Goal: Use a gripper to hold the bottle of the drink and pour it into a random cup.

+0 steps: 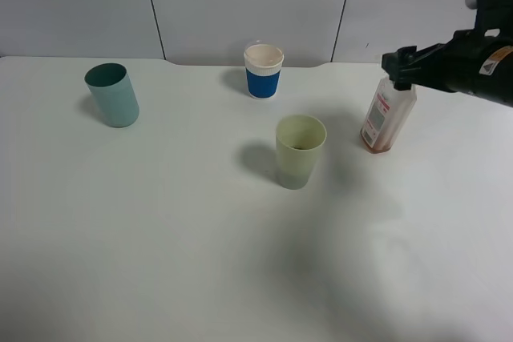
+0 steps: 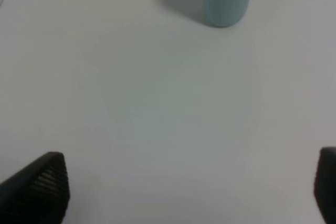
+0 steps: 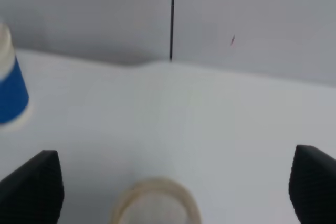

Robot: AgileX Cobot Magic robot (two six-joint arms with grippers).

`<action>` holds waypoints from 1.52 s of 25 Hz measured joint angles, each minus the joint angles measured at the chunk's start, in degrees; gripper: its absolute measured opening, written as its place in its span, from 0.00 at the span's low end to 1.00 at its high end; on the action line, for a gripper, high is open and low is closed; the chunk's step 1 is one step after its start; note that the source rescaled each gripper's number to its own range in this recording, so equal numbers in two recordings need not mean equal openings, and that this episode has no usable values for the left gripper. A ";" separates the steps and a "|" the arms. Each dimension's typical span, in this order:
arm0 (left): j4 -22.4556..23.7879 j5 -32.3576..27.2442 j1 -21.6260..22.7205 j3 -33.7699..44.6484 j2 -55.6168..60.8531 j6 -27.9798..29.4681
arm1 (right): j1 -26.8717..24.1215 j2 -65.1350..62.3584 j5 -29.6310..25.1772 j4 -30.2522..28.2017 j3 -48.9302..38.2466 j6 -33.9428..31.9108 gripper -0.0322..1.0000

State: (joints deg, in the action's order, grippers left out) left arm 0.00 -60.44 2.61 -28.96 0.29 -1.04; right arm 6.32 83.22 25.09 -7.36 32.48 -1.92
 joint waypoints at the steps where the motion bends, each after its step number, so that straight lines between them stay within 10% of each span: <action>1: 0.00 0.00 0.00 0.00 0.00 0.00 | 0.00 -1.74 -0.47 0.06 0.00 0.00 0.91; 24: -0.30 0.00 0.00 0.00 0.00 0.00 | 0.00 -40.72 -11.61 9.16 -0.03 16.91 0.91; 38: -0.30 0.00 0.00 0.00 0.00 0.00 | 0.00 -56.14 -31.56 2.50 -0.03 16.43 0.91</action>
State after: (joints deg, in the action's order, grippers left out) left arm -0.30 -60.44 2.61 -28.96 0.29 -1.04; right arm 6.32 27.08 -6.47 -4.86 32.45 14.51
